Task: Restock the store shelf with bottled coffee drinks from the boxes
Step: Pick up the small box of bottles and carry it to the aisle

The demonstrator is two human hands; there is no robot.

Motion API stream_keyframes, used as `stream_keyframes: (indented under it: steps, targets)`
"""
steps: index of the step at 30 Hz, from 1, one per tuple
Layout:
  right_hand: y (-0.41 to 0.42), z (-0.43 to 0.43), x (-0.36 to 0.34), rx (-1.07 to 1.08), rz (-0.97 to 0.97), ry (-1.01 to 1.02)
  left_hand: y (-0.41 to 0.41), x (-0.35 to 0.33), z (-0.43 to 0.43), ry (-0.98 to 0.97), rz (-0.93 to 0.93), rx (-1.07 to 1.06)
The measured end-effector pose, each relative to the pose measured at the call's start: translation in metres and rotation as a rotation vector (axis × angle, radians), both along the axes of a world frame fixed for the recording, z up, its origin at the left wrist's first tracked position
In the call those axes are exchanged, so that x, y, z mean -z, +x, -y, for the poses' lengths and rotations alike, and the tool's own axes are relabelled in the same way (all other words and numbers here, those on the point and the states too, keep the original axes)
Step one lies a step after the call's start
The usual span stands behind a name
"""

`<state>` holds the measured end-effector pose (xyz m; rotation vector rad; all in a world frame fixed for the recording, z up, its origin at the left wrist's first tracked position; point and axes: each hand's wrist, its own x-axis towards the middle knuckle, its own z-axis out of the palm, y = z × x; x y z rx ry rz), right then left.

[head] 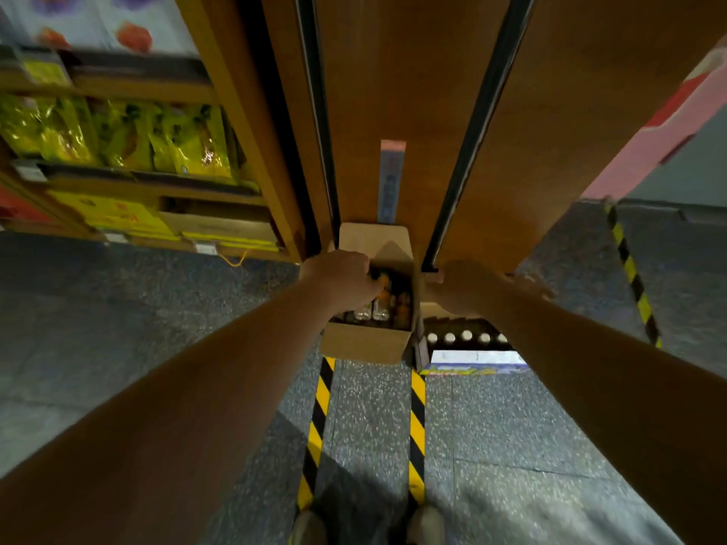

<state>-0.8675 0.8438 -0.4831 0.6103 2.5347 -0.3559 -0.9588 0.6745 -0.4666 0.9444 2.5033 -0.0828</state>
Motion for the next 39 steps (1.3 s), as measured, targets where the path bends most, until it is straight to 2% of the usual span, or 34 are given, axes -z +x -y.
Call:
stream_keyframes:
  steps: [5,13,18,22,26,30,35,39]
  targets:
    - [-0.016,-0.007,0.041,0.06,0.007,-0.096,-0.022,0.04,-0.011,-0.007,0.098,-0.031]
    - [-0.067,-0.001,0.084,0.14,0.089,-0.063,-0.091,0.096,-0.021,0.059,0.196,-0.066]
    - [-0.097,-0.014,0.134,0.238,0.088,-0.08,-0.119,0.171,-0.022,0.052,0.211,-0.146]
    - [-0.106,-0.034,0.197,0.306,0.097,-0.076,-0.135,0.236,-0.021,0.069,0.137,-0.306]
    - [-0.113,-0.059,0.259,0.421,0.007,-0.125,-0.151,0.291,-0.021,0.093,0.043,-0.52]
    - [-0.116,-0.071,0.313,0.54,-0.012,-0.221,-0.159,0.332,-0.022,0.106,0.13,-0.674]
    - [-0.12,-0.074,0.357,0.554,-0.005,-0.181,-0.169,0.36,-0.031,0.061,0.06,-0.707]
    - [-0.132,-0.084,0.37,0.657,0.029,-0.125,-0.186,0.377,-0.028,0.034,0.13,-0.757]
